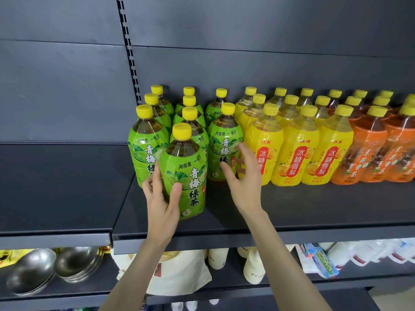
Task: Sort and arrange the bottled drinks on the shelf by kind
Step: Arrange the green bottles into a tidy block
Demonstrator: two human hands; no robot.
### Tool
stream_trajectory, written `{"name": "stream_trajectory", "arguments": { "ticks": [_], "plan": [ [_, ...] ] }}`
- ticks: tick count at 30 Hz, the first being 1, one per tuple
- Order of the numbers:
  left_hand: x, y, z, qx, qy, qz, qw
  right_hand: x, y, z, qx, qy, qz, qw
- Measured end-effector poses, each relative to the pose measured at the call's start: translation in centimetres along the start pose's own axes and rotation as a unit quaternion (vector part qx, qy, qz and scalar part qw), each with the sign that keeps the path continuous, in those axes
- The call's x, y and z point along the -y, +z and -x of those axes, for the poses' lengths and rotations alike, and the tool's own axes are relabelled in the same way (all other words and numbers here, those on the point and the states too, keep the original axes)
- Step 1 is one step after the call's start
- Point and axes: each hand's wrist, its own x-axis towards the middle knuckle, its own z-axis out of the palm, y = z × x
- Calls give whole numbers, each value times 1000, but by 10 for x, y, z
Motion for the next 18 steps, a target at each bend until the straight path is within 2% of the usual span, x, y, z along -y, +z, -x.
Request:
{"name": "stream_trajectory", "arguments": {
  "ticks": [3, 5, 7, 11, 13, 14, 18],
  "plan": [
    [-4, 7, 0, 37, -16, 35, 999, 2, -16, 22, 93, 74, -186, 975],
    [-7, 16, -1, 66, -16, 53, 996, -2, -27, 30, 172, 89, -212, 958],
    [-11, 25, -3, 88, -19, 69, 994, -8, -36, 34, 198, 100, -196, 955],
    [-21, 35, -10, 151, -34, 85, 984, -19, -45, 37, 158, 106, -162, 968],
    [-27, 38, -14, 177, -10, 61, 982, -23, -47, 37, 134, 104, -159, 973],
    [-29, 40, -16, 172, 10, 36, 984, -25, -47, 37, 124, 101, -154, 975],
    [-34, 50, -20, 73, 100, -109, 986, -25, -42, 35, 89, 82, -65, 991]
  ]
}}
